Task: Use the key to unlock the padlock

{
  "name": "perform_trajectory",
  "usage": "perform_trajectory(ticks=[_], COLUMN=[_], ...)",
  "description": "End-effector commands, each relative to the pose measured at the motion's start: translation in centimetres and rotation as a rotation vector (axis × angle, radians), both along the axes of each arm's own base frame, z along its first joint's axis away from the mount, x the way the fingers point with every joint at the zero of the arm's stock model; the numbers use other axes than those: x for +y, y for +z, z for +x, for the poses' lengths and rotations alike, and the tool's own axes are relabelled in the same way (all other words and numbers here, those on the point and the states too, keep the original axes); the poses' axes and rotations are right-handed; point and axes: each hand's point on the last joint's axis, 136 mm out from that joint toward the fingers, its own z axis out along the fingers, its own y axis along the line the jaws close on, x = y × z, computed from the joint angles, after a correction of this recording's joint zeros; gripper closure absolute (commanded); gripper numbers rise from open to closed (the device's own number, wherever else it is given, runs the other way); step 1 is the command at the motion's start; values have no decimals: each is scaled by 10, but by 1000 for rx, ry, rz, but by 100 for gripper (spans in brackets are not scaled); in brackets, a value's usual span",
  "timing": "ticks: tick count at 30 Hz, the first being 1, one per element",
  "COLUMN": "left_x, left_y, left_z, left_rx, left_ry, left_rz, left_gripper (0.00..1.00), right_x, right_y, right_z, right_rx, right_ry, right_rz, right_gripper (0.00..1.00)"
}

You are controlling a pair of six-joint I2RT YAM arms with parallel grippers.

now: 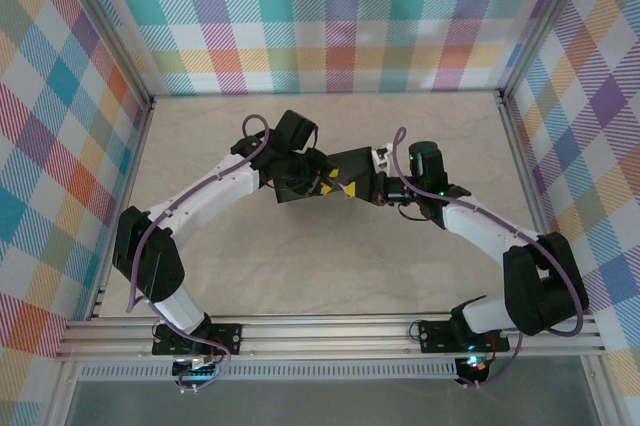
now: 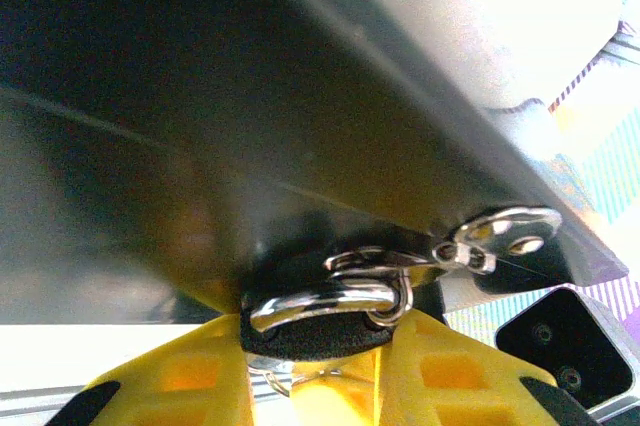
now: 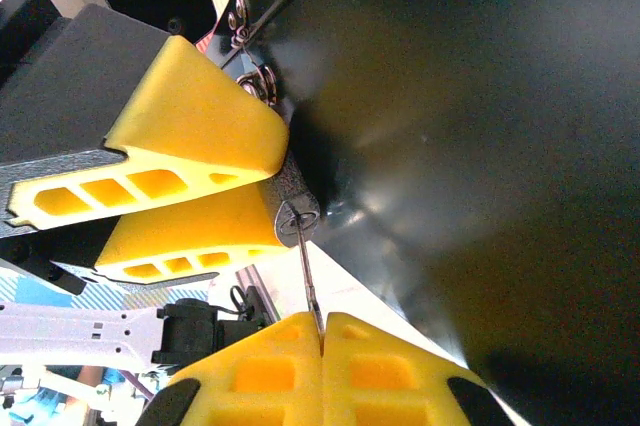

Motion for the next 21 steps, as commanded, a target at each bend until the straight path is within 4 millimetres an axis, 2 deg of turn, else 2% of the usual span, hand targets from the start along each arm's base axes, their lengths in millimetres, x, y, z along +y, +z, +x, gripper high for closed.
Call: perform_trajectory(ticks=[1,12,21], left_x=[-11,-2,2], left_y=[45,48,47], left_z=[4,8,7], left_rx=[-121,-130,-127], left_ry=[-30,-10,-3], left_rz=[-116,-115,-108], left_gripper=[100,100,100], right_x=[14,11,13], right_y=[25,13,14], right_z=[2,-6,-7], right_rx=[-80,-63,-67], right_ry=[60,62,81], right_rz=[65,39,47], right_gripper=[100,100,100])
